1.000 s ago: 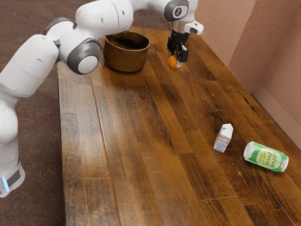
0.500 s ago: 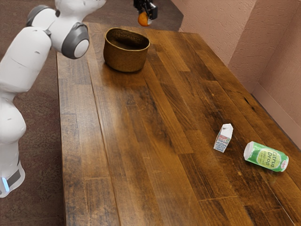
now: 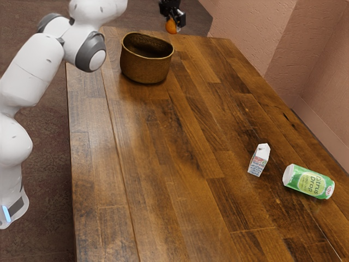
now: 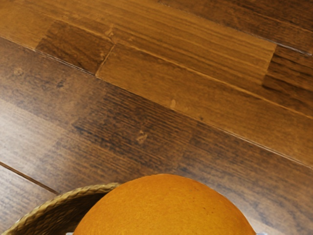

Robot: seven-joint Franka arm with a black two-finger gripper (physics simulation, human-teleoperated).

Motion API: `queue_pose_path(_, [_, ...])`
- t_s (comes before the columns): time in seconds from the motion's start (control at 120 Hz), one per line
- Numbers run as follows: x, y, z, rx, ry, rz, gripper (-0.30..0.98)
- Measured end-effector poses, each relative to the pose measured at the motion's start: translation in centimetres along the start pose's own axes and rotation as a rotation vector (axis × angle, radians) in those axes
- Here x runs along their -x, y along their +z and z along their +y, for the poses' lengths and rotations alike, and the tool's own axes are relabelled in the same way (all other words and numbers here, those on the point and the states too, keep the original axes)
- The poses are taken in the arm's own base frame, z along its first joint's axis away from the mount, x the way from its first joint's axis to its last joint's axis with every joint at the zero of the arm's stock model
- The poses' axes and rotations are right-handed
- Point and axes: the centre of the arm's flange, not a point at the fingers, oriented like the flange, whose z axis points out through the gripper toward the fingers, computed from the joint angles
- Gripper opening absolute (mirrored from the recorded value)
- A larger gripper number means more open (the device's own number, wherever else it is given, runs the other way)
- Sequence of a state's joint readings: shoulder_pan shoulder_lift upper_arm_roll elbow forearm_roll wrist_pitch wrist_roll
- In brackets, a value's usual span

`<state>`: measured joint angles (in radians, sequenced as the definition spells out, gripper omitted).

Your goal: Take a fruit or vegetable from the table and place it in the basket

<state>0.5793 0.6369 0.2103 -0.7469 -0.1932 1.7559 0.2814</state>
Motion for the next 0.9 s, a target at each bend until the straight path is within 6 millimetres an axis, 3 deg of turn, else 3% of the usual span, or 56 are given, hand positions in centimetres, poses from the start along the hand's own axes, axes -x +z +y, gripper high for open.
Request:
queue_pose_path(0.1, [-0.4,0.0,0.4,0.004,0.008,0.023,0.34])
queue_pose_path(0.35, [0.3,0.6,-4.1,-0.032,-0.042,0.054,0.34])
queue_pose_path(0.533, [0.7,1.2,-6.1,-0.045,-0.063,0.054,0.34])
queue_pose_path(0.675, [0.9,1.9,-6.4,-0.033,-0.067,0.048,0.56])
queue_pose_path(0.9, [0.7,1.6,-5.5,0.023,-0.067,0.056,0.66])
